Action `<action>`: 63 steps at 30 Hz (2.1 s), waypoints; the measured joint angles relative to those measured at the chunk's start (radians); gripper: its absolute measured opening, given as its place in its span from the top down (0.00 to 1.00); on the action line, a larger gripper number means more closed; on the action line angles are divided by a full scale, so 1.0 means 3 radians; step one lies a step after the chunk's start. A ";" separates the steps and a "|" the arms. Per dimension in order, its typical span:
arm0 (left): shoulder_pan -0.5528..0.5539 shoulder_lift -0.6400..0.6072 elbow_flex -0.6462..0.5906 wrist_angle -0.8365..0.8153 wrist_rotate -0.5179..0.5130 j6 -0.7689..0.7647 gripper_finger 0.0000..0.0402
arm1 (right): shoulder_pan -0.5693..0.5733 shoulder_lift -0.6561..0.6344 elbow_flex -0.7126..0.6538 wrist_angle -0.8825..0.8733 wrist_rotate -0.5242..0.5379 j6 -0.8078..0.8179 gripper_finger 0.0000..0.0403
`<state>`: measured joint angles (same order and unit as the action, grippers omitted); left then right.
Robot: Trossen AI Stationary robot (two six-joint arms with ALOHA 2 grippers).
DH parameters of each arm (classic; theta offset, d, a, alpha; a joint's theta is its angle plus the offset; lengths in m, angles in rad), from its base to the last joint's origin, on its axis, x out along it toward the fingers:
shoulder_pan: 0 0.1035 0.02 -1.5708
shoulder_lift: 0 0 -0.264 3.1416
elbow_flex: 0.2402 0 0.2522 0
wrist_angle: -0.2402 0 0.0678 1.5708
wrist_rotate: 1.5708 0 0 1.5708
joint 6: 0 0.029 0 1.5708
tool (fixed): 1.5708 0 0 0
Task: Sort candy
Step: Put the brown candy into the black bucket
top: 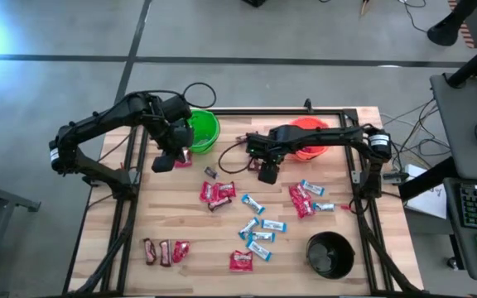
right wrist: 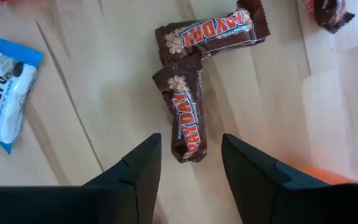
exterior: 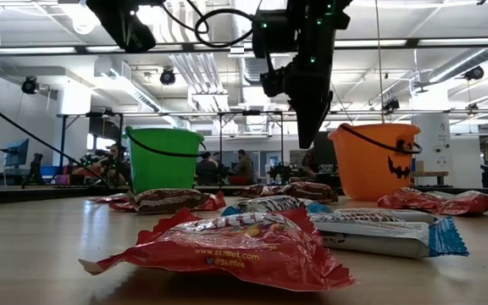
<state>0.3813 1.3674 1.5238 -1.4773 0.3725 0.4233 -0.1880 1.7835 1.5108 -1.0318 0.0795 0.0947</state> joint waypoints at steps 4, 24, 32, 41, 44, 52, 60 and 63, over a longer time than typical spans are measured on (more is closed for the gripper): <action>0.0000 0.0000 0.0000 0.0001 -0.0002 0.0069 1.00 | -0.0030 0.0046 0.0000 -0.0006 -0.0001 0.0054 0.59; 0.0000 0.0000 0.0000 -0.0092 -0.0373 0.0136 1.00 | -0.0065 0.0059 0.0000 0.0164 -0.0122 -0.0397 0.61; 0.0000 0.0000 0.0000 -0.0092 -0.0506 0.0082 1.00 | -0.0067 0.0059 0.0000 0.0131 -0.0205 -0.0901 0.60; 0.0020 0.0000 0.0000 -0.0095 -0.0877 -0.0043 1.00 | -0.0080 0.0088 0.0000 0.0153 -0.0203 -0.1193 0.61; 0.0080 0.0000 0.0000 -0.0088 -0.0904 -0.0066 1.00 | -0.0108 0.0157 0.0000 0.0169 -0.0203 -0.1270 0.61; 0.0412 -0.0001 0.0000 -0.0089 -0.0904 -0.0157 1.00 | -0.0152 0.0269 0.0000 0.0195 -0.0205 -0.1316 0.61; 0.0766 -0.0001 0.0000 -0.0074 -0.0903 -0.0074 1.00 | -0.0251 0.0265 0.0000 0.0255 -0.0380 -0.1294 0.61; 0.0888 -0.0001 0.0000 -0.0052 -0.0903 -0.0052 1.00 | -0.0300 0.0265 0.0000 0.0256 -0.0390 -0.1340 0.61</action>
<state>0.6477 1.3670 1.5238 -1.4929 0.1017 0.4079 -0.2781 1.8629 1.5108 -0.9551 -0.0374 -0.3073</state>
